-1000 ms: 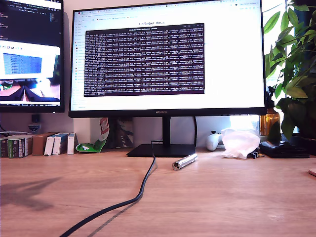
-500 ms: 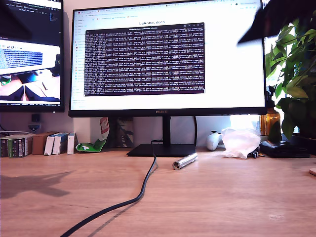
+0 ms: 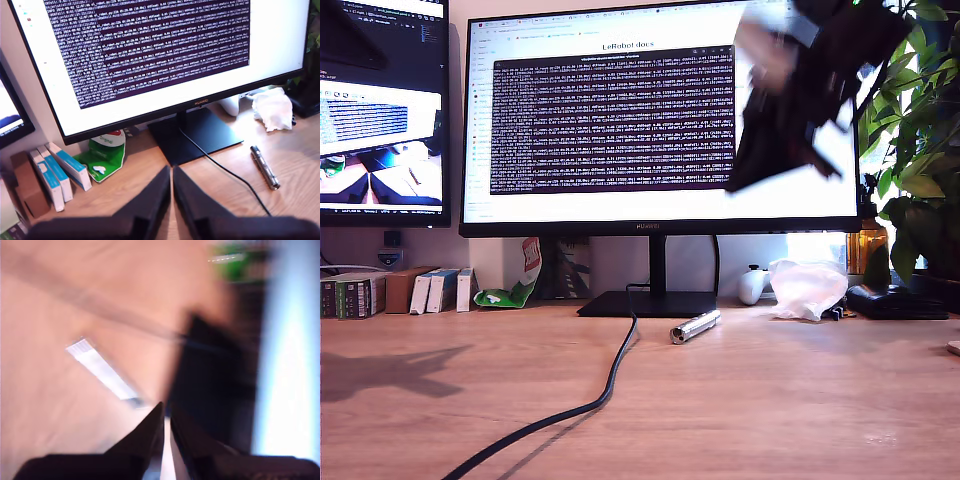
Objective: Pick the metallic laser pointer with your right arm, pass it to your left arm, then place it down to the left side of the table
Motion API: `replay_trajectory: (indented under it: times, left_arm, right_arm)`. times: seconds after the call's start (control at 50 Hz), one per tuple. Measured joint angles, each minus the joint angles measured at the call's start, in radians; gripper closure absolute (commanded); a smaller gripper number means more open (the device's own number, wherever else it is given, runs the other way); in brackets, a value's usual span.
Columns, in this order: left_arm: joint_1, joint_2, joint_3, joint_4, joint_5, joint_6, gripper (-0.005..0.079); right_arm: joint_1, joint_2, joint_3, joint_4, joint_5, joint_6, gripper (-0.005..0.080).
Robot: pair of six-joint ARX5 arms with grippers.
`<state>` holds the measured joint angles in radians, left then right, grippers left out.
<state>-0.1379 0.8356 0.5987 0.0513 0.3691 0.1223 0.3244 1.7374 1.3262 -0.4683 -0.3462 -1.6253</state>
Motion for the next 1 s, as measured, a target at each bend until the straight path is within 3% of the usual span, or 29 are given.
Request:
replay_trajectory:
  times: [0.2, 0.34, 0.4, 0.72, 1.0]
  left_arm:
    - [0.0, 0.0, 0.0, 0.0, 0.0, 0.013, 0.0753]
    - [0.0, 0.0, 0.0, 0.0, 0.0, 0.013, 0.0753]
    - [0.0, 0.0, 0.0, 0.0, 0.0, 0.013, 0.0753]
    - [0.0, 0.0, 0.0, -0.005, 0.0, 0.013, 0.0753]
    - [0.0, 0.0, 0.0, -0.014, 0.0, 0.013, 0.0753]
  right_arm:
    - [0.021, 0.113, 0.0, -0.027, 0.042, -0.08, 0.0736]
    - [0.021, 0.109, 0.0, -0.025, 0.002, -0.106, 0.049]
    - [0.018, 0.109, 0.0, -0.025, -0.026, -0.107, 0.0438]
    - [0.018, 0.12, 0.001, 0.004, -0.076, -0.108, 0.043]
    - [0.023, 0.234, 0.071, -0.005, -0.145, -0.121, 0.0389]
